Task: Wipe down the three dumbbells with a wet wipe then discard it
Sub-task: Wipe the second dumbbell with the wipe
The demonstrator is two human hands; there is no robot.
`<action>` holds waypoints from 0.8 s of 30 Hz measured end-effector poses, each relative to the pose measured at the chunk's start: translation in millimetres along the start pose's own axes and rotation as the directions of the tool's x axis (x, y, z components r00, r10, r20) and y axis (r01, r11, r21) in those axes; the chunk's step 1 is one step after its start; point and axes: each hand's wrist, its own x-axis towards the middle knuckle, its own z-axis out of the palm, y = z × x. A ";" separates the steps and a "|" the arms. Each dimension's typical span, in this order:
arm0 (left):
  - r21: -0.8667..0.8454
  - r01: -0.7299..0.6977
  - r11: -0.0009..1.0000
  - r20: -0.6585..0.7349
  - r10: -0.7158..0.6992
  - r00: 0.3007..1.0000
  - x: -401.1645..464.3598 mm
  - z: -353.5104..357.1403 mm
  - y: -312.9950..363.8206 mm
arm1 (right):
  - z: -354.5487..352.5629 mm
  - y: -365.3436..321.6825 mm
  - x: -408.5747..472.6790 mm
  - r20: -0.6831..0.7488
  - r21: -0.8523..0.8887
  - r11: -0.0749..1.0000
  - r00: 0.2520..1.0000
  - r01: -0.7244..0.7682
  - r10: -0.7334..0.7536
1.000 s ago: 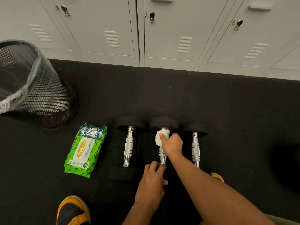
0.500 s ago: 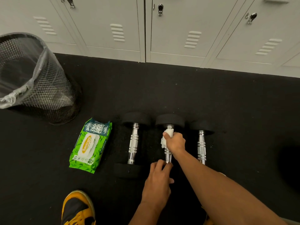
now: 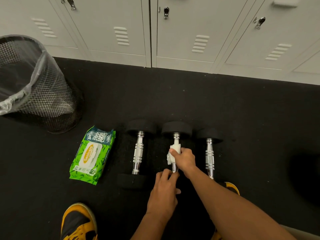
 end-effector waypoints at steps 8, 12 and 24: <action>-0.021 0.009 1.000 -0.008 -0.009 1.000 -0.7 -0.5 -0.9 | -8.6 15.9 -3.1 0.143 -0.077 0.997 0.989 -0.028 0.039; -0.027 0.007 1.000 -0.012 -0.007 1.000 -0.7 -0.5 -1.3 | -12.3 18.9 -2.7 0.201 -0.083 0.995 0.977 -0.054 0.069; -0.053 -0.004 0.999 -0.026 0.002 1.000 -1.4 -1.0 -1.0 | -20.0 24.0 -8.6 0.264 -0.279 0.959 0.956 -0.052 0.129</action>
